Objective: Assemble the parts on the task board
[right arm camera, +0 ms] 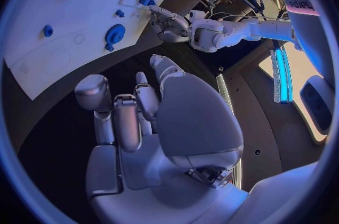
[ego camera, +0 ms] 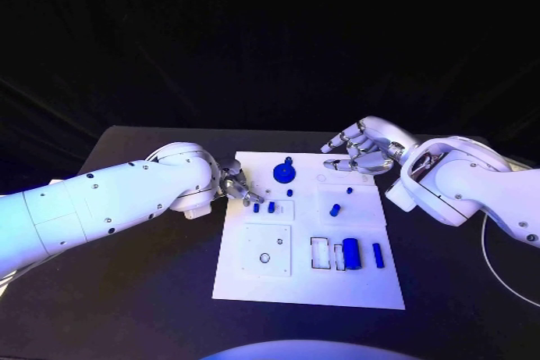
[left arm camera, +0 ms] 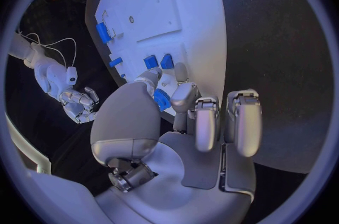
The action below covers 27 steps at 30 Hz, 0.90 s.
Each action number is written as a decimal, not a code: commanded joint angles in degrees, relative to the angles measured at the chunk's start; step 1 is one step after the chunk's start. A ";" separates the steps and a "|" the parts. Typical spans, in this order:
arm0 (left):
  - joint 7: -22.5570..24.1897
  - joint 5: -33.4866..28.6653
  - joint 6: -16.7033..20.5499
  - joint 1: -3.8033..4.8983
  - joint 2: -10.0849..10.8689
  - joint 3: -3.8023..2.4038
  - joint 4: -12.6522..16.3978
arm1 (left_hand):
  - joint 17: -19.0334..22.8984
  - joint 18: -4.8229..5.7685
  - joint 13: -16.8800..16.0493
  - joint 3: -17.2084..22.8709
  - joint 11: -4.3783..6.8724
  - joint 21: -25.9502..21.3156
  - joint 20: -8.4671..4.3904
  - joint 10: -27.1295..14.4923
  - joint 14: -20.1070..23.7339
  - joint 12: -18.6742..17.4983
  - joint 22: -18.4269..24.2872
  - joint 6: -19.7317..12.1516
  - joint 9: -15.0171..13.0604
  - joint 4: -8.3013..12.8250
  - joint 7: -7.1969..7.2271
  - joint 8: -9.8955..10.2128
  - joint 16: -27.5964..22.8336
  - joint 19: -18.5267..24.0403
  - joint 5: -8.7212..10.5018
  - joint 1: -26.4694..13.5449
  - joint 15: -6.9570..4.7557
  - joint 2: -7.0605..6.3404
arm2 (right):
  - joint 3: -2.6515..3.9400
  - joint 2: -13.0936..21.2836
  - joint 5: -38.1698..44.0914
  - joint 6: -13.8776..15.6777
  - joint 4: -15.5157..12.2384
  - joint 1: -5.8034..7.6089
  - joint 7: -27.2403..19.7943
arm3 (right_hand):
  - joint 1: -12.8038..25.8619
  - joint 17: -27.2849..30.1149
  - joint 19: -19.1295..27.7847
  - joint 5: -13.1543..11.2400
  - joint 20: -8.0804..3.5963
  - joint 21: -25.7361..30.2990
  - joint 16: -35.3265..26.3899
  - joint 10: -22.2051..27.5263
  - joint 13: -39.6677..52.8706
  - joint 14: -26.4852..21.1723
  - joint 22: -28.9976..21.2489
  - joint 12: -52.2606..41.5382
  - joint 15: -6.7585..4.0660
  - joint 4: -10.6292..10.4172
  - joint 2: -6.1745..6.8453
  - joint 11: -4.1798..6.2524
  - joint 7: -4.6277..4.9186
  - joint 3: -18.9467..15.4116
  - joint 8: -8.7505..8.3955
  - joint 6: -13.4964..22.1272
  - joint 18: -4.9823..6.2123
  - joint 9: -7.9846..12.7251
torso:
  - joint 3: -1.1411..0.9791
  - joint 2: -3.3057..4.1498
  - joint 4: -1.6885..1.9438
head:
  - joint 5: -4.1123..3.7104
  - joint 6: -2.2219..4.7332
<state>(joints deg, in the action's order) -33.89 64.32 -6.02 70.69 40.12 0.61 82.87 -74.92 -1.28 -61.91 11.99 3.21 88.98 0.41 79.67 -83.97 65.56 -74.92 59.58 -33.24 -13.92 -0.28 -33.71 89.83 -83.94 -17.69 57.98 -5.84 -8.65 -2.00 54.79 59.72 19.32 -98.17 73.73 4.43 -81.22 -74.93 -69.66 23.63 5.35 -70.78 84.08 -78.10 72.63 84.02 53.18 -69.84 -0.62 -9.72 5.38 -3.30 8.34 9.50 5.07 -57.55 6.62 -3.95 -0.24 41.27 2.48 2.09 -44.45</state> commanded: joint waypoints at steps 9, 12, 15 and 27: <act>9.82 -8.56 12.45 0.48 0.91 -0.80 0.69 | -15.08 -0.70 11.63 -8.97 -1.42 -6.24 0.41 -7.05 -6.03 -11.05 -9.51 -3.90 0.51 -2.82 -1.91 1.95 0.17 -2.66 8.18 -2.45 0.59 1.82 | 0.00 -0.18 0.06 -0.49 0.15 -0.03 -0.51 | 0.84 -5.61 0.52 0.22 -0.07 0.21 -0.22 0.44 -0.08 3.71 -0.16 0.22 -0.30 -0.17 0.05 0.02 0.07 0.15 -0.03 -0.21 0.62 0.05 | -0.12 0.00 0.01 | -0.07 0.25; 11.71 -9.86 13.50 0.54 0.82 -0.80 0.33 | -12.58 -2.26 19.55 -12.41 -2.49 -12.86 1.33 -12.47 -5.22 -18.80 -4.68 -6.15 1.29 -3.00 -3.07 3.03 -1.59 0.32 9.00 -1.35 1.38 2.36 | 0.00 -0.16 0.04 -0.53 0.13 -0.03 -0.45 | 0.84 -5.61 0.52 0.22 -0.07 0.21 -0.22 0.44 -0.08 3.71 -0.16 0.22 -0.30 -0.17 0.05 0.02 0.07 0.15 -0.03 -0.21 0.62 0.05 | -0.15 0.00 0.02 | -0.15 0.29; 13.75 -9.82 13.61 0.56 0.63 -0.68 0.09 | -6.17 -4.12 21.67 -12.49 -3.84 -21.88 2.20 -16.03 -2.86 -21.69 1.77 -9.02 2.60 -1.32 -4.56 4.74 -6.71 4.35 8.45 5.15 2.56 2.70 | 0.00 -0.13 0.03 -0.54 0.09 -0.03 -0.42 | 0.84 -5.61 0.52 0.22 -0.07 0.21 -0.22 0.44 -0.08 3.71 -0.16 0.22 -0.30 -0.17 0.05 0.02 0.07 0.15 -0.03 -0.21 0.62 0.05 | -0.15 0.02 0.01 | -0.20 0.41; 32.87 6.91 20.74 -0.16 -3.32 1.29 -2.41 | 24.03 -9.25 43.68 2.69 -8.42 -54.53 5.93 -24.50 13.76 -46.80 24.10 -10.47 16.02 6.34 -7.98 19.33 -34.67 18.88 10.15 29.61 6.69 1.23 | 0.00 -0.16 0.02 -0.57 0.11 -0.03 -0.45 | 0.88 -5.63 0.50 0.24 -0.07 0.21 -0.22 0.43 -0.08 3.72 -0.13 0.22 -0.30 -0.20 0.03 0.03 0.06 0.19 -0.03 -0.21 0.61 0.05 | -0.02 0.09 -0.17 | -0.94 1.13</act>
<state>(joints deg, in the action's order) -8.86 62.70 10.24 70.68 37.25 1.81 80.78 -52.02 -9.85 -19.19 14.30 -4.83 34.82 6.15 55.26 -70.63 19.67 -51.10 48.81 -17.79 -7.56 -8.40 -14.96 56.14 -65.09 -7.82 87.72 0.76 -6.73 -2.00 54.68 59.60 19.32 -98.05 73.73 4.41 -80.75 -74.91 -69.66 23.63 5.35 -70.78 84.09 -78.10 72.60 84.02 53.07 -69.84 -0.62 -9.72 5.36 -3.30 8.34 9.50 5.07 -57.55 6.62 -3.95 -0.25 41.34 2.40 1.25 -43.47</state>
